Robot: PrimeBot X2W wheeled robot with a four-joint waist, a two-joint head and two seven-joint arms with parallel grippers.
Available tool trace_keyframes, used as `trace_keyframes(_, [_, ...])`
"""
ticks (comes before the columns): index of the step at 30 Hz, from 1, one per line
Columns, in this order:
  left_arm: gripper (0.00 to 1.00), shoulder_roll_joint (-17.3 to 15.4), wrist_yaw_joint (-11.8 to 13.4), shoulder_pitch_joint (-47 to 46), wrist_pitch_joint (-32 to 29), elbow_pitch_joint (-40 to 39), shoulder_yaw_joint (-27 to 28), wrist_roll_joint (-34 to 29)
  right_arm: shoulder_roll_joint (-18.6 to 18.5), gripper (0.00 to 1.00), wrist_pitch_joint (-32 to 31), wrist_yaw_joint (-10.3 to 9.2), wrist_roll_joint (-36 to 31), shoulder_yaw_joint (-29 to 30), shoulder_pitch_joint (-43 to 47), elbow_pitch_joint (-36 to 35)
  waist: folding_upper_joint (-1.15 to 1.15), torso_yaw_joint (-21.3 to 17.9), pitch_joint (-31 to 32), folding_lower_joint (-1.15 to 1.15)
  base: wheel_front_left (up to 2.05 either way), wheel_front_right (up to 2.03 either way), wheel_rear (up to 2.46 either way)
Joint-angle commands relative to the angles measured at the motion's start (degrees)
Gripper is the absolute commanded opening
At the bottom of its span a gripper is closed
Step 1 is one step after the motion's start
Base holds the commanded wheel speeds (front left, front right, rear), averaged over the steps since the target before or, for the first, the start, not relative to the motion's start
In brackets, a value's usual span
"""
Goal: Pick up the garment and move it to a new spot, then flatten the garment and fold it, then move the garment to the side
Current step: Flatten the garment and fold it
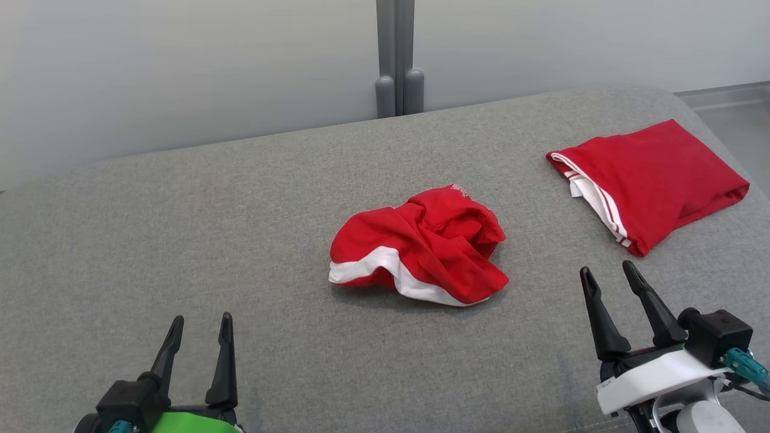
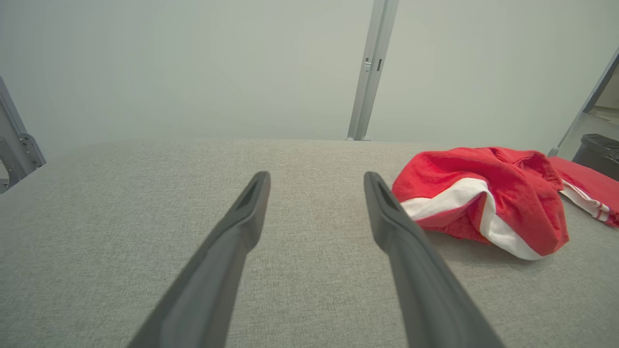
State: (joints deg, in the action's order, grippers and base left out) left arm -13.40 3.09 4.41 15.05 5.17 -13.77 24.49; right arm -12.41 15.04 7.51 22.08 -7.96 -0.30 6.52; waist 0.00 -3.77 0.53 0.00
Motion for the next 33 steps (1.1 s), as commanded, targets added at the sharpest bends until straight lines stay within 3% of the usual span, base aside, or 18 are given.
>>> trace_keyframes(1, [1.0,0.1,-0.3,-0.1,0.2,0.1,0.4,-0.6,-0.3,1.0,0.2,-0.04,0.3,0.0,-0.3,0.2,0.0,0.0,0.0,0.0,0.0,0.0,0.0])
trace_keyframes(8, [1.0,1.3,-2.5,-1.2,0.2,2.4,0.4,-0.8,-1.7,1.0,-1.0,-0.04,1.3,-2.6,-2.0,2.2,0.0,-0.3,-0.5,0.0,0.0,0.0,0.0])
trace_keyframes(22, [1.0,2.7,-6.4,-13.1,-6.4,10.3,-5.1,-1.4,-6.5,1.0,-1.6,-0.03,9.6,-15.8,-15.3,15.6,0.0,1.2,-6.5,0.0,0.0,0.0,0.0])
trace_keyframes(33, [1.0,4.1,-9.1,-21.0,-8.5,18.1,-9.4,-0.9,-9.0,1.0,-1.1,-0.03,21.6,-28.9,-24.1,22.6,0.0,1.7,-11.0,0.0,0.0,0.0,0.0])
